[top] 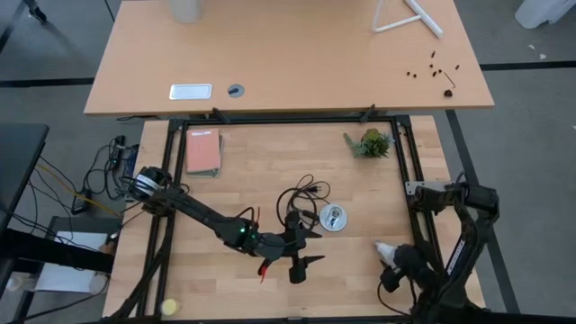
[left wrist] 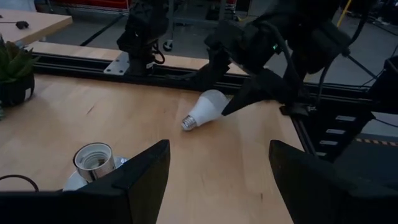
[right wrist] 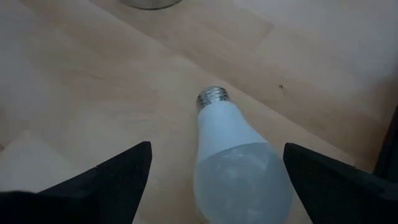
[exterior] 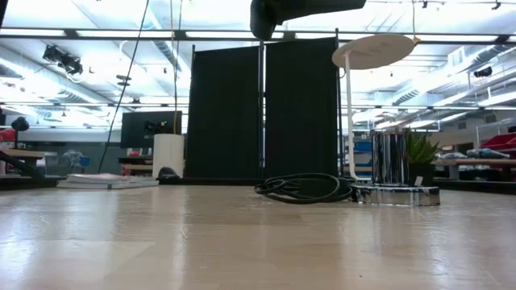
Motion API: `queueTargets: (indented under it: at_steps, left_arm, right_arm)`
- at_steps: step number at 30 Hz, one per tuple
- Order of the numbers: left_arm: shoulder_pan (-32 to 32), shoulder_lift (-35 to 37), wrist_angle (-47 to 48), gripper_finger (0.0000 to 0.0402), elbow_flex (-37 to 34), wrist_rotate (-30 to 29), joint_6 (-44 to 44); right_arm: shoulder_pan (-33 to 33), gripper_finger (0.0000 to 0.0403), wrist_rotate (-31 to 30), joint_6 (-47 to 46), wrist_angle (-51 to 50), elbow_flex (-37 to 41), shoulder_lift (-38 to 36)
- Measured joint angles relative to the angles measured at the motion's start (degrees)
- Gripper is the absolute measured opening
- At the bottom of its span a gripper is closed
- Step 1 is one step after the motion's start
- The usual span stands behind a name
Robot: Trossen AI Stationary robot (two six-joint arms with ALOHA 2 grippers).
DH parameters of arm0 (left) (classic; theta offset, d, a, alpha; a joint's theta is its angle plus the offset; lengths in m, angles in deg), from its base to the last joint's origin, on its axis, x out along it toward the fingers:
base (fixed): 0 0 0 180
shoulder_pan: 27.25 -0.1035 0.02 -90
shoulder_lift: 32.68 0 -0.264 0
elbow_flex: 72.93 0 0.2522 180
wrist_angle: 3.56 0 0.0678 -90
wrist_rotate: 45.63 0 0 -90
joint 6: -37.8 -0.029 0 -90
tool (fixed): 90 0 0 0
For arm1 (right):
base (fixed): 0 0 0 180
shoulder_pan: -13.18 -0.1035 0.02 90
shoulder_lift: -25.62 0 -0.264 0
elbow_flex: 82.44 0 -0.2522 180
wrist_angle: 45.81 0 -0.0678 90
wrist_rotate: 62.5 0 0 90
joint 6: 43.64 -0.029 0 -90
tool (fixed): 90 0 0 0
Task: Screw lightbulb
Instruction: Insert the lightbulb into the lamp
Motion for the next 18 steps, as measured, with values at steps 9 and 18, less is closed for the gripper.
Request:
queueTargets:
  at_steps: [9,18]
  left_arm:
    - [0.2,0.0,0.1,0.0277,0.0,0.6,-0.1]
    - [0.2,0.0,1.4,0.0277,0.0,0.6,-1.4]
  right_arm:
    - [0.9,0.0373,-4.3,0.1,0.8,0.0,9.0]
    - [1.7,0.0373,-11.1,-0.6,1.3,0.0,16.4]
